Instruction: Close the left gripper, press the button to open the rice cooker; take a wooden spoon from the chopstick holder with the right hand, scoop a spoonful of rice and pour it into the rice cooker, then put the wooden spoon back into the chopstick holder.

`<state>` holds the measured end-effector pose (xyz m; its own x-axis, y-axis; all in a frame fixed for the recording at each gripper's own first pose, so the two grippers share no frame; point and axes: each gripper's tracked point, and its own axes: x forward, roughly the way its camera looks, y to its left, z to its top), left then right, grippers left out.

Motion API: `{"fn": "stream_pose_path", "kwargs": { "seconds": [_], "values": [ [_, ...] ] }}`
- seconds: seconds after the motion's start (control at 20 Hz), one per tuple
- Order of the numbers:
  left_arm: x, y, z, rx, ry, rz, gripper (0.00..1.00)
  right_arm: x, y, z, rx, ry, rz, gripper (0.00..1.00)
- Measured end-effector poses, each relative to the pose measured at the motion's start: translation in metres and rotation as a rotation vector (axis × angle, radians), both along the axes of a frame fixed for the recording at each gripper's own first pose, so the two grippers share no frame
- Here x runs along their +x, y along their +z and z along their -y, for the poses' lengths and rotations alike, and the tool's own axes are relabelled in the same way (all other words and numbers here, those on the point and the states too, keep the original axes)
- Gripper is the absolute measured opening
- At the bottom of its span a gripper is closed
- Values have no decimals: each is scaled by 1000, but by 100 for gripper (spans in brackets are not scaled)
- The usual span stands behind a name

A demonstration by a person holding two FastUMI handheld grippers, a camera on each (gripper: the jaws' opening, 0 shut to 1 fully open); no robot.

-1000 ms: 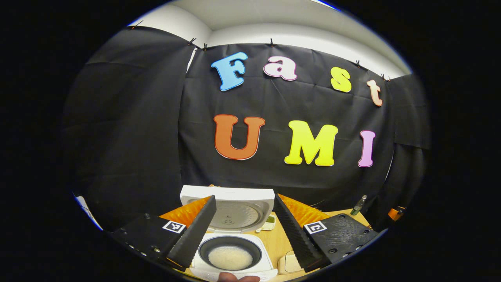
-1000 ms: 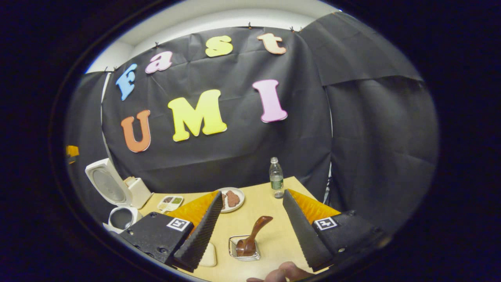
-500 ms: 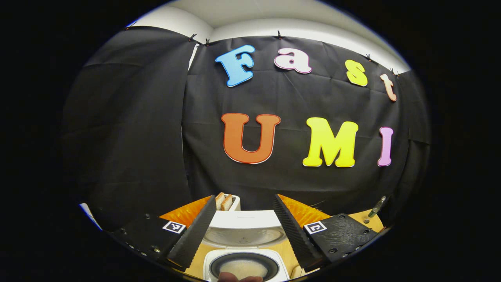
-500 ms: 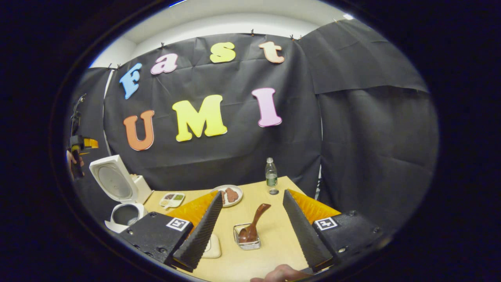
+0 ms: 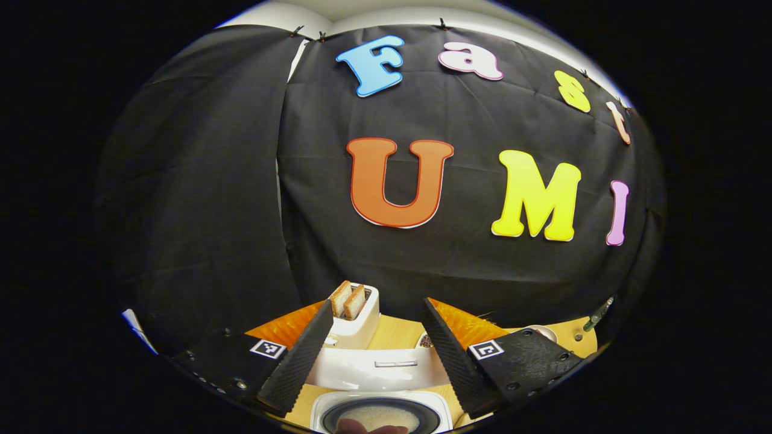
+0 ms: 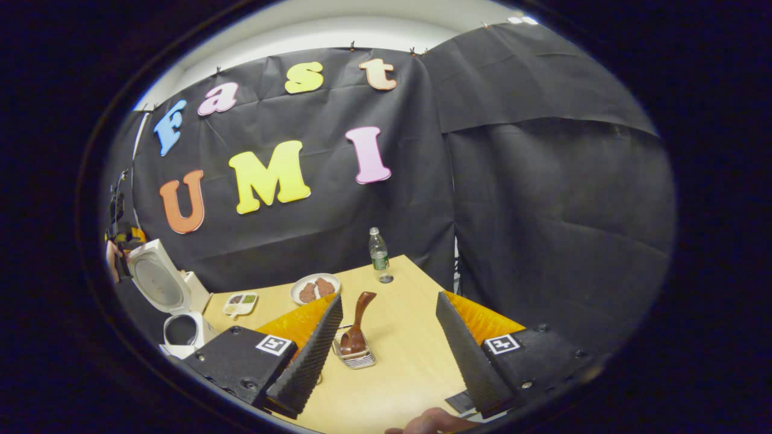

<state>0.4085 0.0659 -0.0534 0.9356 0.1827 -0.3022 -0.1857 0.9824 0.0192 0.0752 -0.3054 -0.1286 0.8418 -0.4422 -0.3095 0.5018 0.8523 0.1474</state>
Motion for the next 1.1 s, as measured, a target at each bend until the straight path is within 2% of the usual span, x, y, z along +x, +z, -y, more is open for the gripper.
{"fn": "stream_pose_path", "kwargs": {
  "seconds": [0.2,0.5,0.7,0.9,1.1],
  "values": [
    [-11,-8,0,4,12,-45,96,20,6,-15,-6,55,9,100],
    [-50,-22,10,18,6,-93,97,51,18,-52,-32,210,12,99],
    [-105,-45,25,-39,-11,-159,97,67,20,-80,-30,311,20,100],
    [-168,-96,41,-132,-21,-277,96,73,20,-111,-6,397,24,99],
    [-192,-146,43,-184,-24,-374,97,68,18,-126,-4,442,17,99]
  ]
}}
